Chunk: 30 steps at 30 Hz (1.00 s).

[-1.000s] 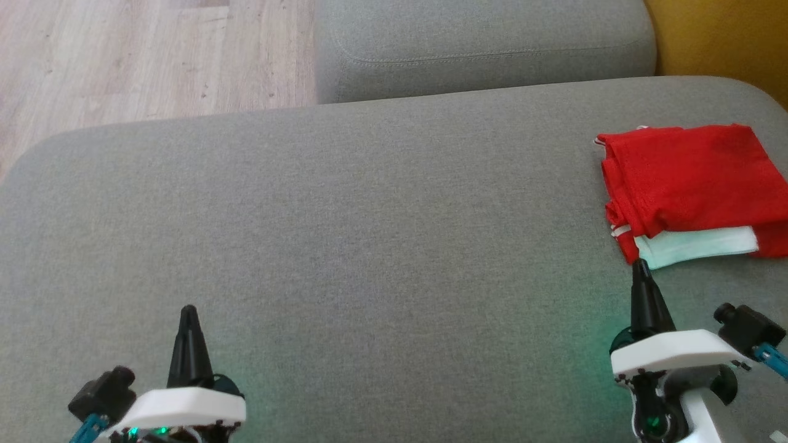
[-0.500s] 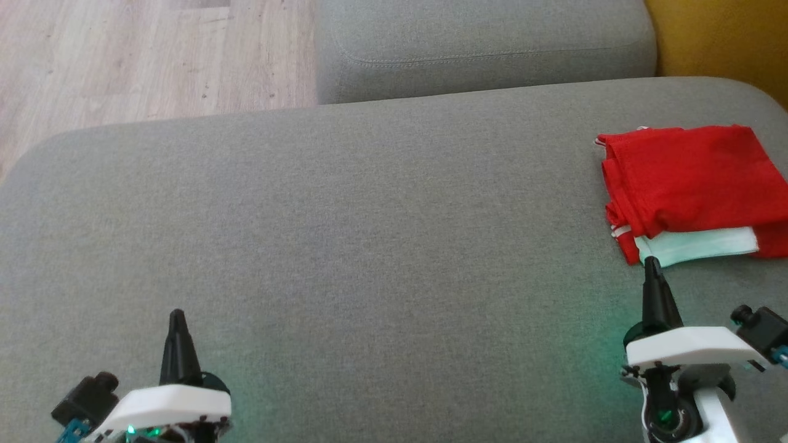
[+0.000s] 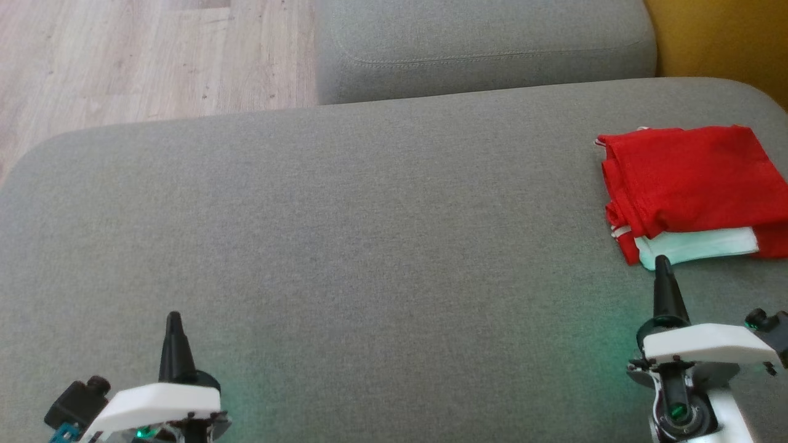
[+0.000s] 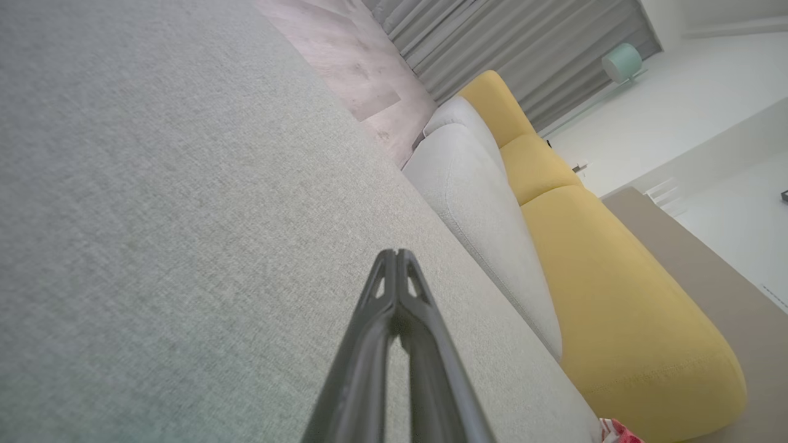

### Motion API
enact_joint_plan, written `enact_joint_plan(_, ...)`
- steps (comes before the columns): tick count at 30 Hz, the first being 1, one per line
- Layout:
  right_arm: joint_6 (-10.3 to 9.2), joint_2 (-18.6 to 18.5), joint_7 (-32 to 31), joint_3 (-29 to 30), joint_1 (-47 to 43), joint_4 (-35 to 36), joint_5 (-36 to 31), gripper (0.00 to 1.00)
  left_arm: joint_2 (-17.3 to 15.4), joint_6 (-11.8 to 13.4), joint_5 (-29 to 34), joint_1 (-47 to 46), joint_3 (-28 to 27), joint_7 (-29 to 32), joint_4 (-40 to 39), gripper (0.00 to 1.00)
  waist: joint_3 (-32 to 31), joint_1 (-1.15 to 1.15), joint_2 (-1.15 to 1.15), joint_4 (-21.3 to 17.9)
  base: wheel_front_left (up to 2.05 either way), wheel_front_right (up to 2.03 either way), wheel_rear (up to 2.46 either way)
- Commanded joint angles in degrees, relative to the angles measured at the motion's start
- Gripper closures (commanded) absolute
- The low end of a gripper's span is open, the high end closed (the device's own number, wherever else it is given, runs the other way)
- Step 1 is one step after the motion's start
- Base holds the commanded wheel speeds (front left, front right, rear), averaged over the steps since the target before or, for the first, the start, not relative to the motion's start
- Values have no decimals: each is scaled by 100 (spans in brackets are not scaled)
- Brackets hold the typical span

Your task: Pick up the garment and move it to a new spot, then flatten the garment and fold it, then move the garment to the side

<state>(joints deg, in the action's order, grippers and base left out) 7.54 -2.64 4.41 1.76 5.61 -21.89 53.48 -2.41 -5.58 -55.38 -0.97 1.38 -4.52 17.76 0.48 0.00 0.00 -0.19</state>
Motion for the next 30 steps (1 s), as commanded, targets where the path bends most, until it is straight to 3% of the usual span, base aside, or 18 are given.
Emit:
enact_joint_plan(1,-3,-17,-49,-25,196,243,174,100,-23,-42,-153,-339,-186,39,-213,100,-1,0,0,1,0,0,0)
enact_joint_plan(30,-4,-20,-530,206,132,494,1880,100,-34,-111,-1781,-424,-465,529,-285,100,-14,0,0,9,0,0,0)
